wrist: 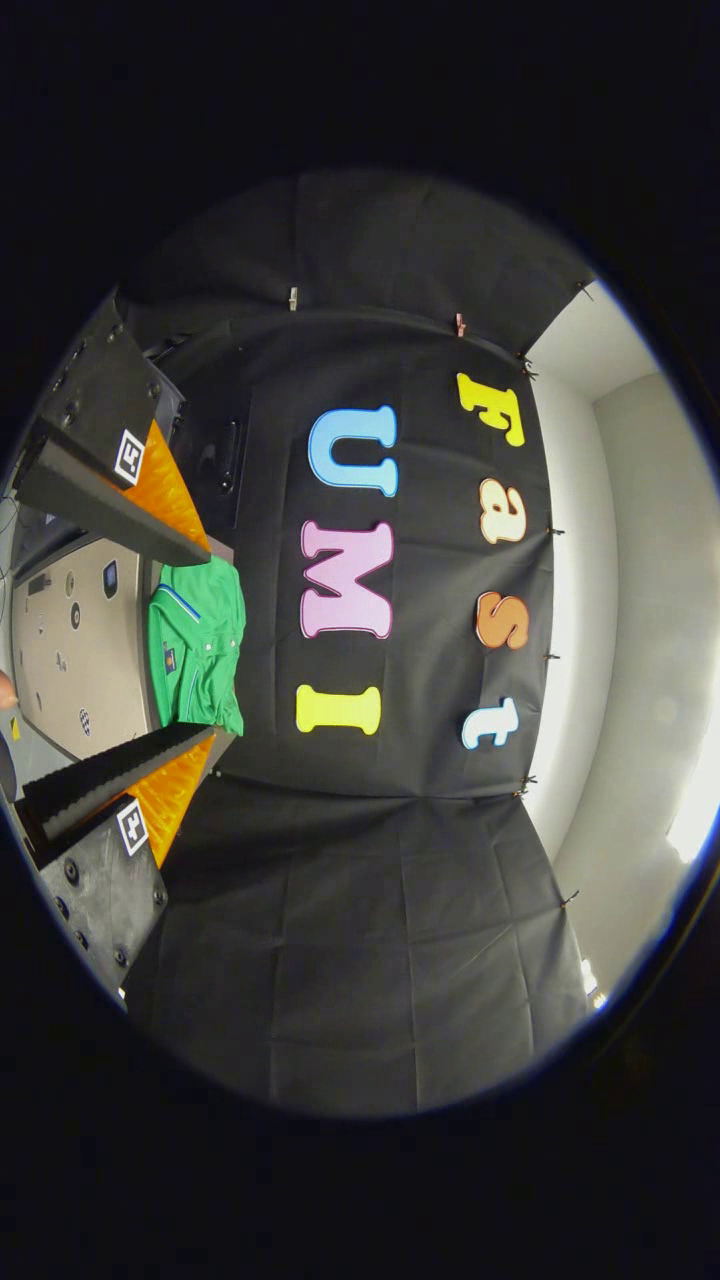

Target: Put the clothes into the washing machine and then close the washing machine lid.

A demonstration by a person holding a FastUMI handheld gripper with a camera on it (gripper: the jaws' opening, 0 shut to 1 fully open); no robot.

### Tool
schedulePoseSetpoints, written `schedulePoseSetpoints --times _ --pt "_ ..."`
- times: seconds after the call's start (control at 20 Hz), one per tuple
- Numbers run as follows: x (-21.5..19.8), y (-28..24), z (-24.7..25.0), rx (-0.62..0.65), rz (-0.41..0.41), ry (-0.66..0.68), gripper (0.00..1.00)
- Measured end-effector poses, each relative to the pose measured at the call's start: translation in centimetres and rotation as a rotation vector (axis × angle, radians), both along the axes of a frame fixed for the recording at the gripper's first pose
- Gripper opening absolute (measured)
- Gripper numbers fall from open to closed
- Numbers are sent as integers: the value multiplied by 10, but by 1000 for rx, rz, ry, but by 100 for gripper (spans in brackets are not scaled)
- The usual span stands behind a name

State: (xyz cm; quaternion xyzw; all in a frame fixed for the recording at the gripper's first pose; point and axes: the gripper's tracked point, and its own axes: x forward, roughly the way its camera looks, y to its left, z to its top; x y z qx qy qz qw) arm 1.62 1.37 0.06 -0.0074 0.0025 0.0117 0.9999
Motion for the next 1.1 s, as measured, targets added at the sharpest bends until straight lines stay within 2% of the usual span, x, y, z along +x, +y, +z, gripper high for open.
schedulePoseSetpoints --times 0.35,0.6,0.8,0.95,1.1 --pt "67 1 -7 -38 16 51 98" --pt "123 2 -33 9 37 170 98" --pt "167 -3 -52 38 24 261 98" --pt "202 -13 -61 13 -3 299 98" --pt "230 -10 -77 35 6 383 99"
